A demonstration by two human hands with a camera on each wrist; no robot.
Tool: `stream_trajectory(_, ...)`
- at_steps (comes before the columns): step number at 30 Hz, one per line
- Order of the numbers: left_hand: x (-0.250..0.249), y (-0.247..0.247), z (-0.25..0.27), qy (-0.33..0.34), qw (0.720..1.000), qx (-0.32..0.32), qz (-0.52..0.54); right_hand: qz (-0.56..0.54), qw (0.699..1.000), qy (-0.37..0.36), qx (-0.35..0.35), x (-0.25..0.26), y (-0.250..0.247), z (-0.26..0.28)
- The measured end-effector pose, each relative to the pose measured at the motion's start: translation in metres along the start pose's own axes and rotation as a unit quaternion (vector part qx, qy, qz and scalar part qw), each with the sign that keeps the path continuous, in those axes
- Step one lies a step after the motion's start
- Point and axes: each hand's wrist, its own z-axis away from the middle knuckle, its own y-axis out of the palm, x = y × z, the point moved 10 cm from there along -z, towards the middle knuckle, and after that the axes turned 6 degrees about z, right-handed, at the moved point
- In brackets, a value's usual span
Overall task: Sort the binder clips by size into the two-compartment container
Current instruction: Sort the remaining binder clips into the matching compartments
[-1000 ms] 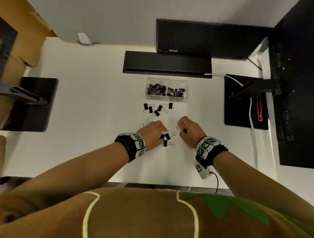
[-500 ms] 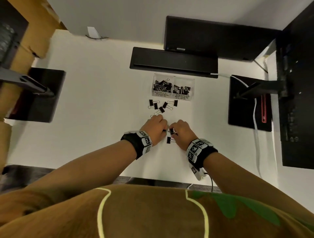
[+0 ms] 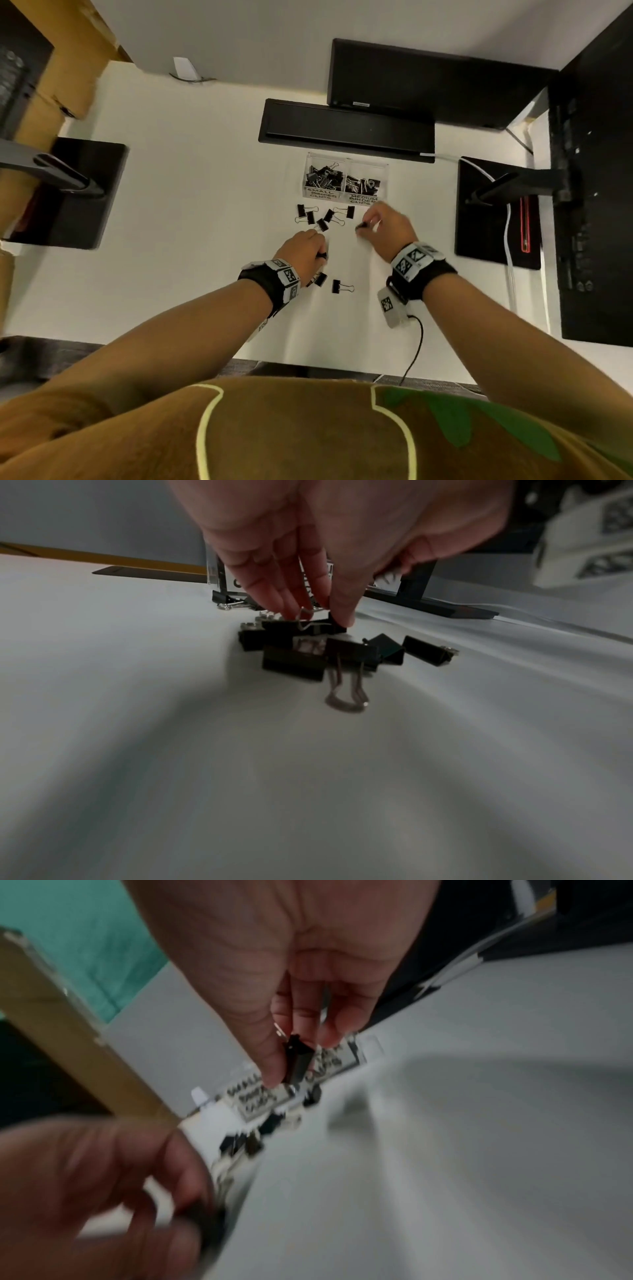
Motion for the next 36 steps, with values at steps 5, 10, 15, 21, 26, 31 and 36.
stream_trajectory(5,0.000,0.000,-0.001,-0.013,1.000,0.005,0.021,0.012,0.997,0.016,-0.068,0.012,-0.052,-0.040)
stream_trajectory(10,0.003,0.006,-0.004,-0.016,1.000,0.020,-0.003,0.054,0.997,0.012,-0.057,0.022,-0.052,-0.062)
stream_trajectory(15,0.005,0.018,-0.008,0.004,0.995,0.052,-0.084,0.110,0.988,-0.080,-0.075,0.049,-0.035,-0.056)
stream_trajectory(21,0.002,0.016,-0.005,0.027,0.988,0.047,-0.147,0.234,0.960,-0.133,0.074,0.044,0.045,-0.038)
stream_trajectory(26,0.003,0.016,-0.005,0.029,0.991,0.057,-0.120,0.277,0.952,-0.109,0.075,0.025,0.060,-0.031)
stream_trajectory(31,-0.005,-0.006,-0.014,-0.007,0.999,-0.007,0.038,0.212,0.971,-0.075,0.075,0.008,0.058,-0.023)
stream_trajectory(36,-0.036,-0.040,-0.038,-0.003,0.994,-0.059,0.089,0.092,0.994,-0.047,0.045,-0.010,0.044,-0.007)
